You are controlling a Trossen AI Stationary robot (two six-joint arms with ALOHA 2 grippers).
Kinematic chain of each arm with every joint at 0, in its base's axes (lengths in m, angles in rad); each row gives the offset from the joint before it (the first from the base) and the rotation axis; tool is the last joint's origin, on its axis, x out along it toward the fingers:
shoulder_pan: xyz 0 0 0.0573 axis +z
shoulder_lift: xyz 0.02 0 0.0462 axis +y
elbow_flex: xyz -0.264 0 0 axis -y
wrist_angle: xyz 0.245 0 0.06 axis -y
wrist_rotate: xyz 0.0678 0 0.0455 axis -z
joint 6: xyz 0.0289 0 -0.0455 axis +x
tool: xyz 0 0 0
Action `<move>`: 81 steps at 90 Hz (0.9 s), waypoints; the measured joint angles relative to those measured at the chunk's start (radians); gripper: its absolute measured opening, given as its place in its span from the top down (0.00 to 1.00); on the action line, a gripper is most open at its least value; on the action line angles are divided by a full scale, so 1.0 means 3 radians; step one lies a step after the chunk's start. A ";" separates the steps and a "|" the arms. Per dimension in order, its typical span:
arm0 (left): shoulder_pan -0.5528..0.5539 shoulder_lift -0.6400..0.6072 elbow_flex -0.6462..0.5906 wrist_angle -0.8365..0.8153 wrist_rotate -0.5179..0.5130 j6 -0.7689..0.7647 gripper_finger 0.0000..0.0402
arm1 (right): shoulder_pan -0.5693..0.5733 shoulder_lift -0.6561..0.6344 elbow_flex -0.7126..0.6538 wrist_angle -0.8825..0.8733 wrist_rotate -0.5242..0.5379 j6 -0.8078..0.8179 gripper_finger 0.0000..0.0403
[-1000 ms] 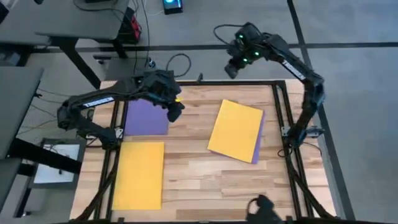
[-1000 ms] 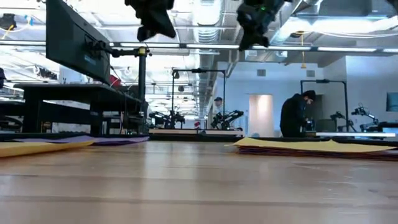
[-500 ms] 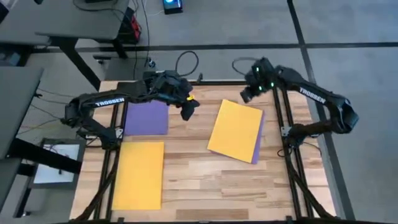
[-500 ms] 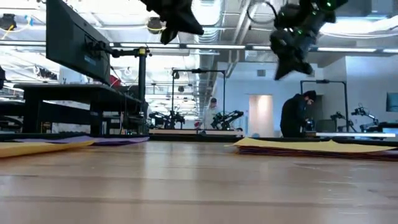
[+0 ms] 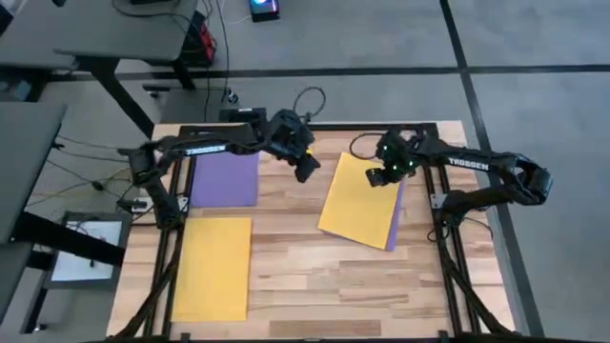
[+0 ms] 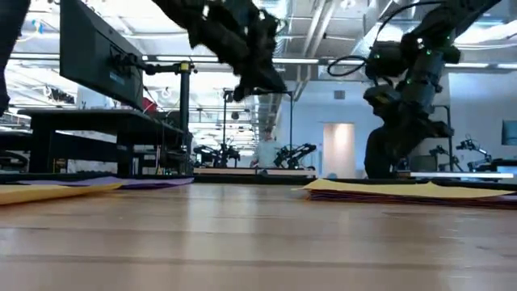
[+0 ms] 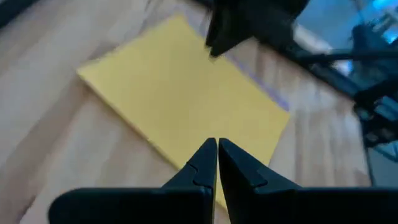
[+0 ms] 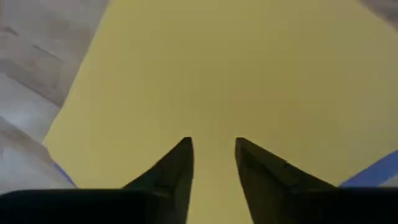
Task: Organize paper
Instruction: Stack the yellow paper on top of the other yellow paper
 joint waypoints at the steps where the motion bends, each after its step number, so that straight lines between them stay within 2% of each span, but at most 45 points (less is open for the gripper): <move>1: 0.0000 0.0022 0.0001 0.0002 0.0008 0.0008 1.00 | 0.0005 0.0001 -0.0015 -0.0001 0.0005 0.0015 0.67; 27: -0.0113 0.0555 0.0001 0.0164 0.0108 0.0121 1.00 | 0.0303 -0.0001 -0.0210 -0.0158 0.0032 0.0567 0.58; 57: -0.0397 0.0959 0.0006 0.0488 0.0112 0.0120 1.00 | 0.0790 0.0000 -0.0215 -0.0685 0.0249 0.1258 0.60; 81: -0.0464 0.1073 0.0005 0.0592 0.0100 0.0137 1.00 | 0.1058 0.0001 -0.0325 -0.0544 0.0318 0.1709 0.62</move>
